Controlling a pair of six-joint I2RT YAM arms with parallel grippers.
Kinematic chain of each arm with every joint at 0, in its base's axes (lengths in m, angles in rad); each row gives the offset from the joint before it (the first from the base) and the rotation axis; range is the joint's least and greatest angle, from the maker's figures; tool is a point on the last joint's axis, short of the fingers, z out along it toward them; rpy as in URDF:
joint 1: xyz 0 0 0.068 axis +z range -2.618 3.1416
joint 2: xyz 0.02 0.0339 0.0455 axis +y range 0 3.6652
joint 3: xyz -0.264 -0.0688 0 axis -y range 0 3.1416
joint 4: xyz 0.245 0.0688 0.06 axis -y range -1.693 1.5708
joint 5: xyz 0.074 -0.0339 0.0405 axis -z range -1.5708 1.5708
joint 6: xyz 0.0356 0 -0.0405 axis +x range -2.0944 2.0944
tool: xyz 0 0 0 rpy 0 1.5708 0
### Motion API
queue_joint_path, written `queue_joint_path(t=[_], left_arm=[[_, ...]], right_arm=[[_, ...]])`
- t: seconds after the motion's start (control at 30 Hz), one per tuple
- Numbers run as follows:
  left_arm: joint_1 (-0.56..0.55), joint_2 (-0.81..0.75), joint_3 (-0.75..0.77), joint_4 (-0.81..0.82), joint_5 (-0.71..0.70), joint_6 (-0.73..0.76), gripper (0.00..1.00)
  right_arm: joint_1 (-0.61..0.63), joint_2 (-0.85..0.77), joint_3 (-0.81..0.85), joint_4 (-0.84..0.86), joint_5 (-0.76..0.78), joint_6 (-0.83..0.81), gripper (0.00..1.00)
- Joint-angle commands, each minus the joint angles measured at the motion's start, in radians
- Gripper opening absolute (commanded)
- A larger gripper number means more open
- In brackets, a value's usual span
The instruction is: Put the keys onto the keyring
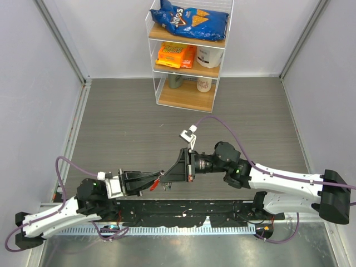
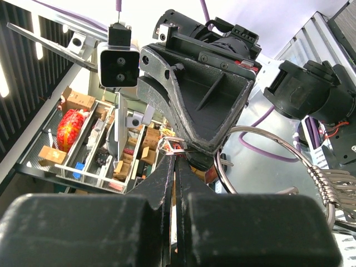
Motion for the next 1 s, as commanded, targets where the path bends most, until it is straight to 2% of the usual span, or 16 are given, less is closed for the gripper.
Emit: queue_joint_path(t=[0.0,0.47,0.97], left_arm=[[-0.017,0.009,0.016,0.055,0.127,-0.012,0.0],[-0.017,0.052,0.037,0.008,0.199,0.048,0.0],[-0.018,0.071,0.002,0.055,0.185,0.097,0.0]], right_arm=[[-0.031,-0.042,0.041,0.024,0.132,-0.048,0.06],[-0.033,-0.13,0.078,-0.014,0.121,-0.04,0.06],[-0.033,-0.177,0.074,-0.03,0.069,-0.039,0.06]])
